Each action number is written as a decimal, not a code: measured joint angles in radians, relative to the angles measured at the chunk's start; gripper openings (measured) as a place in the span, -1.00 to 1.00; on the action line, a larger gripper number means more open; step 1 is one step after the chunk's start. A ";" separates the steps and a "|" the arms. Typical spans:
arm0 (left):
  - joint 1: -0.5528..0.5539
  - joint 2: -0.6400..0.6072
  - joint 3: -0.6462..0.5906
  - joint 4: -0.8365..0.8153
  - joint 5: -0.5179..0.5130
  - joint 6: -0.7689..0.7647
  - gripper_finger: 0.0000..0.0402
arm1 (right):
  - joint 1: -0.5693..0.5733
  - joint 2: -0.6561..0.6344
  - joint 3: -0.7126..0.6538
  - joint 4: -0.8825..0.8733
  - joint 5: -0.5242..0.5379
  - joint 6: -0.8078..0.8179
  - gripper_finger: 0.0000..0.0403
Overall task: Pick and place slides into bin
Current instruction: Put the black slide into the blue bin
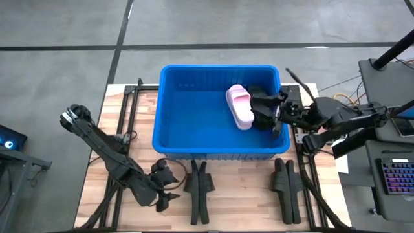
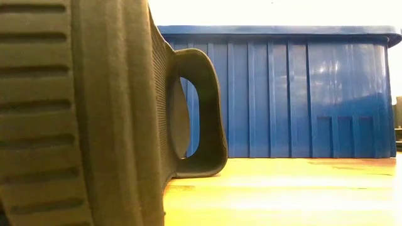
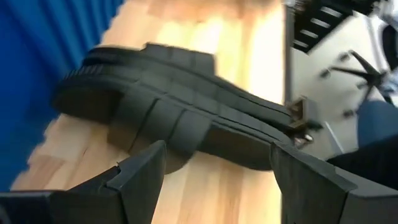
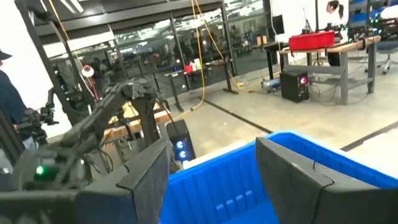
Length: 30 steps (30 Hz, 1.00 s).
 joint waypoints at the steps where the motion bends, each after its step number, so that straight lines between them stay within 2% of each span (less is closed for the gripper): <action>1: 0.000 0.012 -0.005 -0.001 -0.008 -0.033 0.35 | 0.000 -0.007 0.000 0.000 0.000 -0.013 0.12; 7: -0.002 0.127 -0.013 -0.004 -0.009 -0.142 0.35 | 0.000 -0.052 0.000 0.000 -0.001 -0.112 0.12; 15: -0.023 0.263 0.069 -0.022 -0.066 -0.151 0.35 | 0.000 -0.109 0.000 -0.006 -0.001 -0.185 0.12; 20: -0.027 0.317 0.109 -0.086 -0.138 -0.192 0.35 | 0.001 -0.136 0.000 -0.007 -0.002 -0.219 0.12; 24: -0.027 0.355 0.120 -0.160 -0.145 -0.248 0.35 | 0.001 -0.146 0.000 -0.007 -0.002 -0.235 0.12; 30: -0.026 0.390 0.117 -0.159 -0.160 -0.275 0.35 | 0.000 -0.148 0.000 -0.007 -0.002 -0.254 0.12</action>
